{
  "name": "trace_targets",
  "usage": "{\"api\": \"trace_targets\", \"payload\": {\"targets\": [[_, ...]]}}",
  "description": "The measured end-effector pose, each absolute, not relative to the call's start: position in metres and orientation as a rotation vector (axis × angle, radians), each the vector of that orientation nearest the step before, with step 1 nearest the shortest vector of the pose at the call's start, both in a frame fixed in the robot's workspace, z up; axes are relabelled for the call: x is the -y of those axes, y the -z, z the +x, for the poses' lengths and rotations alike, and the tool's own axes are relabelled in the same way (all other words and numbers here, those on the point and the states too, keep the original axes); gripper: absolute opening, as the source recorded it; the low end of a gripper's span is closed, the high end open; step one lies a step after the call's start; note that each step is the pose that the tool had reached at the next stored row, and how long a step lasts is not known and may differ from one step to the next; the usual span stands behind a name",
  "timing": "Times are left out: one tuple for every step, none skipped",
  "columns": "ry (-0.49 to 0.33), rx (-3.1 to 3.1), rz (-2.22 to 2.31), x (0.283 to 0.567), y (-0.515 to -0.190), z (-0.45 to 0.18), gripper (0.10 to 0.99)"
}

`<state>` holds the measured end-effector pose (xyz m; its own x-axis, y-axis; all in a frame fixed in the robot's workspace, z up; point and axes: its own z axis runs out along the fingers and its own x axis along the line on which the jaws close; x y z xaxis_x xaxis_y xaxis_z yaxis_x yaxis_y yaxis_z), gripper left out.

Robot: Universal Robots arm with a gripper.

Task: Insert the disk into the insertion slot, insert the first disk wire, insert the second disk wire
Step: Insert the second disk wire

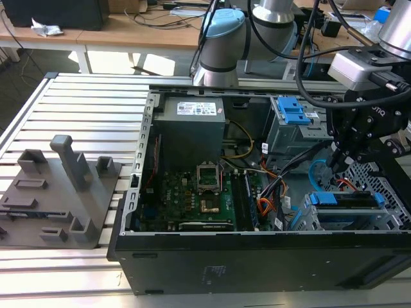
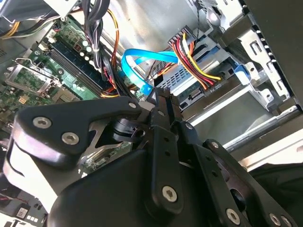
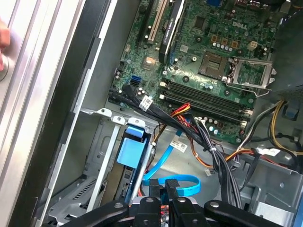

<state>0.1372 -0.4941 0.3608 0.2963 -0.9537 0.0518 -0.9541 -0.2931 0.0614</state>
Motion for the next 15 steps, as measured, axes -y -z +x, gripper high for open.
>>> {"api": "trace_targets", "payload": {"targets": [[-0.008, 1.817, 2.463, 0.495, -0.361, 0.137, 0.165], [-0.008, 1.817, 2.463, 0.497, -0.361, 0.137, 0.165], [-0.009, 1.817, 2.463, 0.501, -0.361, 0.137, 0.165], [-0.010, 1.816, 2.462, 0.504, -0.361, 0.137, 0.165], [-0.011, 1.816, 2.461, 0.508, -0.361, 0.137, 0.165], [-0.012, 1.815, 2.461, 0.513, -0.360, 0.137, 0.165], [-0.012, 1.815, 2.460, 0.517, -0.360, 0.137, 0.165], [-0.013, 1.815, 2.460, 0.521, -0.359, 0.137, 0.165], [-0.013, 1.815, 2.460, 0.524, -0.358, 0.137, 0.165], [-0.012, 1.819, 2.457, 0.526, -0.356, 0.137, 0.165], [-0.012, 1.837, 2.444, 0.526, -0.353, 0.137, 0.165], [-0.011, 1.851, 2.433, 0.526, -0.350, 0.137, 0.165], [-0.010, 1.865, 2.423, 0.526, -0.349, 0.137, 0.165], [-0.009, 1.886, 2.406, 0.526, -0.346, 0.138, 0.165], [-0.008, 1.896, 2.398, 0.526, -0.344, 0.138, 0.165]]}}
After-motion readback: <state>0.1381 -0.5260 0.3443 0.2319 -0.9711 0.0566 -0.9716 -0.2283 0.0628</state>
